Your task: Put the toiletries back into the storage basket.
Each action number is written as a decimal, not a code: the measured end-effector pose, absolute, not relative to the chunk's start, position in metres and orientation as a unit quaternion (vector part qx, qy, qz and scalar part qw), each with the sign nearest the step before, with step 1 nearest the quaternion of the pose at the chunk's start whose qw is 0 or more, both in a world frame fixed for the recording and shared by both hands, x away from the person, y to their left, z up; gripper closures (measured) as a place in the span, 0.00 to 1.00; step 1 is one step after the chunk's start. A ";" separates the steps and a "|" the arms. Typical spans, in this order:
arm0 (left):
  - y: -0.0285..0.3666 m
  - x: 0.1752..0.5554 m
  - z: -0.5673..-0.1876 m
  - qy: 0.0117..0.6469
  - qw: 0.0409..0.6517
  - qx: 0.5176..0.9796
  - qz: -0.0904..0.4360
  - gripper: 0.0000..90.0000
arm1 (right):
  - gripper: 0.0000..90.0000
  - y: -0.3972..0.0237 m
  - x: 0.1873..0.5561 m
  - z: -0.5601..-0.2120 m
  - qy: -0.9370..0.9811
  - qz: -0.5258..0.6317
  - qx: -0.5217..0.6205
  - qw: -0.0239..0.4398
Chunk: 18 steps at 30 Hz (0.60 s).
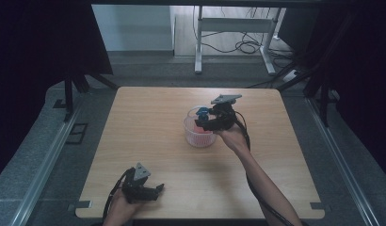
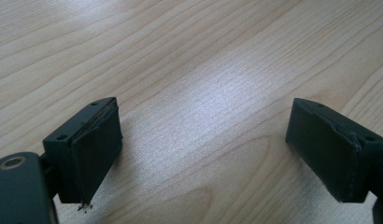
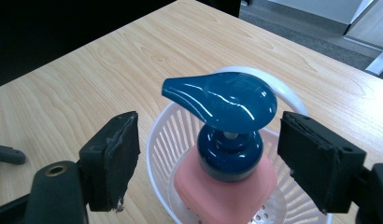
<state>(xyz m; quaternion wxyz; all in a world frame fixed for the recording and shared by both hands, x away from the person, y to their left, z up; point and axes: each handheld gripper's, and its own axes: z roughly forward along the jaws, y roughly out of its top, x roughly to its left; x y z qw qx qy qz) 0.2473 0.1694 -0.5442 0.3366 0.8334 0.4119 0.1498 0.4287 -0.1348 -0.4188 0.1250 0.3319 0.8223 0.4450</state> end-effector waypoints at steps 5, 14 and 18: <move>0.169 0.247 -0.544 0.412 0.337 0.833 0.150 0.11 | 0.21 -0.135 0.426 -0.417 0.824 0.444 0.330 0.126; 0.169 0.247 -0.544 0.412 0.336 0.833 0.150 0.11 | 0.19 -0.136 0.422 -0.415 0.828 0.441 0.323 0.126; 0.170 0.247 -0.544 0.411 0.336 0.834 0.150 0.11 | 0.18 -0.136 0.421 -0.415 0.830 0.438 0.321 0.128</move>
